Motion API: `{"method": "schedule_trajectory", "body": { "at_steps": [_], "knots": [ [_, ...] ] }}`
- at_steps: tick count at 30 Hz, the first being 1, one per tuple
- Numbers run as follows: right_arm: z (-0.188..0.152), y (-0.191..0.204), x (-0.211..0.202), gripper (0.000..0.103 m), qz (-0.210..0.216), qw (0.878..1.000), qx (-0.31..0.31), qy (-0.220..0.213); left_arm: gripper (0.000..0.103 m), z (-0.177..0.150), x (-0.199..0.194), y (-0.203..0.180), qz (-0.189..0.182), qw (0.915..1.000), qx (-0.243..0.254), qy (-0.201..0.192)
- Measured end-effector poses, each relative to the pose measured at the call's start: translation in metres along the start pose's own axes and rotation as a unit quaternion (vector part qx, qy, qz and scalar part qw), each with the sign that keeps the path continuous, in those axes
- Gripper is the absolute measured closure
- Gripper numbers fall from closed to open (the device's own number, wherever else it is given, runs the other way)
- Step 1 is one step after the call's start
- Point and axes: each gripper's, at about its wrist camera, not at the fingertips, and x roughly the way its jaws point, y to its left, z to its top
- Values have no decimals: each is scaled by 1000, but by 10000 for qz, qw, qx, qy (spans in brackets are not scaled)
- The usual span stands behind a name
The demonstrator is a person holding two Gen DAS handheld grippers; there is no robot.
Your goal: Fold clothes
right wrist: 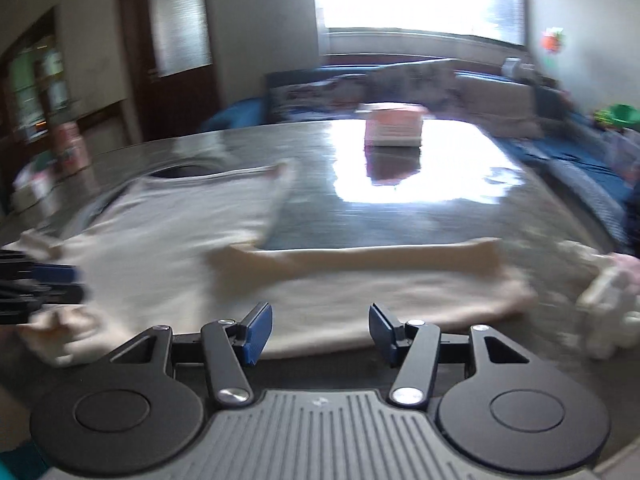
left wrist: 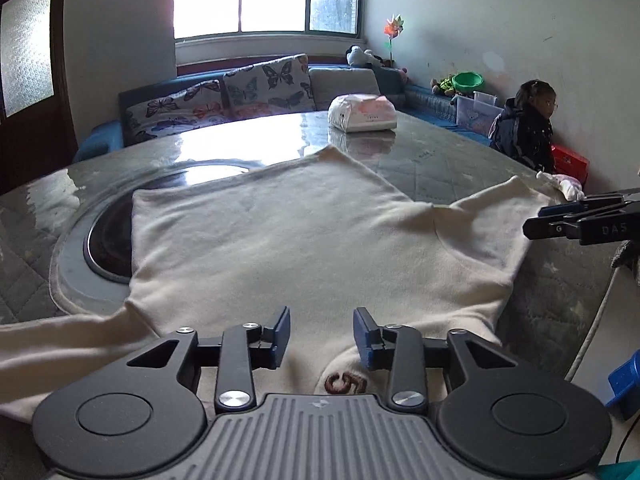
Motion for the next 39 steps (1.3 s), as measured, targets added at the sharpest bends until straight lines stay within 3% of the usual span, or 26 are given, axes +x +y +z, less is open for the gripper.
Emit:
{"method": "schedule_trajectory", "body": {
  "at_steps": [5,11,13,17,18,19,22,30,39],
  "knots": [
    [0,-50,12,51,-803,9956,490,11,59,11,3,-8,-55,10000,33,-64],
    [-1,-84,24,53,-1394,9863,883,-87,57,22,12,-19,-166,9998,42,-63],
    [-3,-87,26,54,-1396,9858,932,-64,56,24,15,-23,-194,9997,92,-63],
    [-7,-87,30,68,-1370,9862,923,-55,55,27,23,-33,-275,9994,196,5],
    [-7,-87,29,73,-1367,9863,920,-69,55,27,25,-35,-299,9993,220,30],
    [-7,-88,29,86,-1359,9861,946,-95,55,27,28,-38,-316,9992,246,58],
    [-4,-91,27,95,-1309,9855,1057,-202,54,26,34,-44,-357,9988,314,135],
    [14,-85,3,97,-1040,9868,1056,-656,51,25,41,-61,-548,9972,468,218],
    [60,-54,-37,97,-486,9890,712,-1201,49,21,51,-73,-677,9956,596,251]
  ]
}}
